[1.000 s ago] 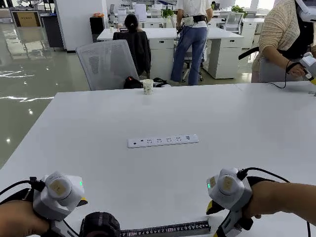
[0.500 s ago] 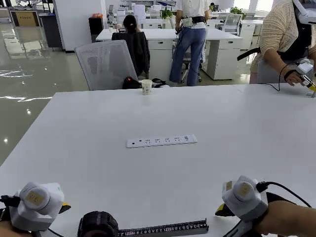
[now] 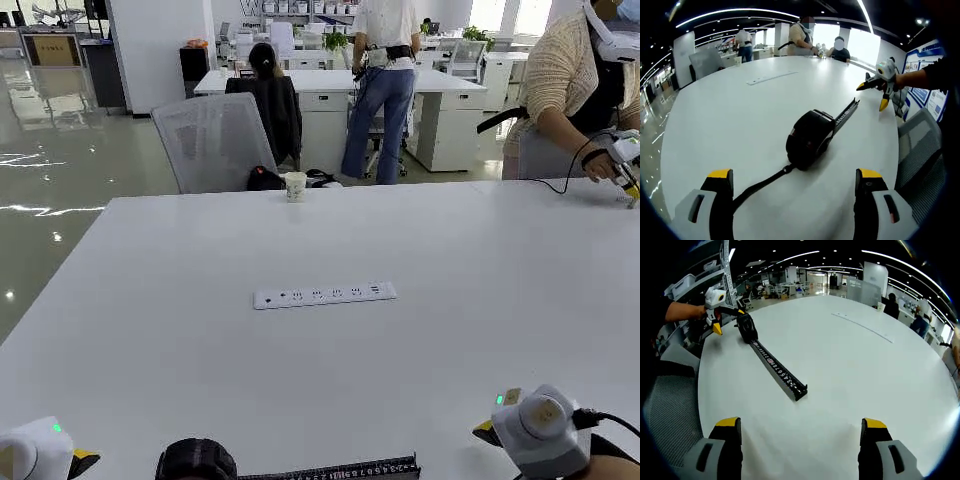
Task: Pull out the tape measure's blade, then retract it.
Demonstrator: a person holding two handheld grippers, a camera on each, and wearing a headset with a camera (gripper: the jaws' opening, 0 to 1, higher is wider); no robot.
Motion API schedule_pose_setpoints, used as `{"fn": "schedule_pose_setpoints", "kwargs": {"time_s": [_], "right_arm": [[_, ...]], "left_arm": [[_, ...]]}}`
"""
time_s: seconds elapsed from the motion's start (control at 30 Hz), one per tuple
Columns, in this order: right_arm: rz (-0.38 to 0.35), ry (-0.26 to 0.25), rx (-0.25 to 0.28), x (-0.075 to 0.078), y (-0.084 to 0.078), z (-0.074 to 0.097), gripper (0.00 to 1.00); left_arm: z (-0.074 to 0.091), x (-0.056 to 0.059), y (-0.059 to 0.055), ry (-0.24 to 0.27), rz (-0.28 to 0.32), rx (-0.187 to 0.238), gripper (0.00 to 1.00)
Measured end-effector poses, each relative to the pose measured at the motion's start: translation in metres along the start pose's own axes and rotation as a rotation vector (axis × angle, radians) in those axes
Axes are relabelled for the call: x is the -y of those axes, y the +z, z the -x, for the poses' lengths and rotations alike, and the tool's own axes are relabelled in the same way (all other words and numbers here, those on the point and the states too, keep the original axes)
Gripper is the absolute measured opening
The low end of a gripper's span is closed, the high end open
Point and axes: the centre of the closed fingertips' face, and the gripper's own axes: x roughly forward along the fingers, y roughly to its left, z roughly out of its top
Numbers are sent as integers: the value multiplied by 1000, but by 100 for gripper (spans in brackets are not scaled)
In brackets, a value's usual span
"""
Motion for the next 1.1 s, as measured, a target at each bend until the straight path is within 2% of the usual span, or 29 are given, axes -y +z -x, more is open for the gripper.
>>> {"fn": "schedule_pose_setpoints", "kwargs": {"time_s": [0.1,0.13,0.2,0.23,0.27,0.3,0.37,0.5,0.73,0.8,0.97,1.1], "right_arm": [[-13,-23,19,2,-3,6,99],[-14,-47,34,4,-2,10,99],[-20,-56,53,4,-2,14,99],[-24,-63,62,4,-3,17,99],[-34,-69,75,4,-3,19,99],[-38,-67,90,1,-5,22,99],[-30,-80,101,1,-7,25,99],[-73,-86,134,-2,-14,36,99],[-95,-106,151,-8,-32,58,99],[-96,-114,169,-11,-34,62,99],[-104,-129,159,-22,-42,66,99],[-96,-138,163,-27,-43,70,99]], "left_arm": [[5,1,-1,4,-11,32,99],[8,0,-1,14,-30,43,99],[12,-4,-1,55,-43,51,99],[14,-6,2,72,-28,80,99],[16,-4,5,62,-1,110,99],[20,-4,6,69,20,121,99],[24,-4,2,78,31,120,99],[34,0,-6,92,69,145,99],[47,16,-24,91,75,146,99],[52,20,-26,95,68,160,99],[59,27,-32,97,76,175,99],[64,32,-34,93,68,182,99]]}}
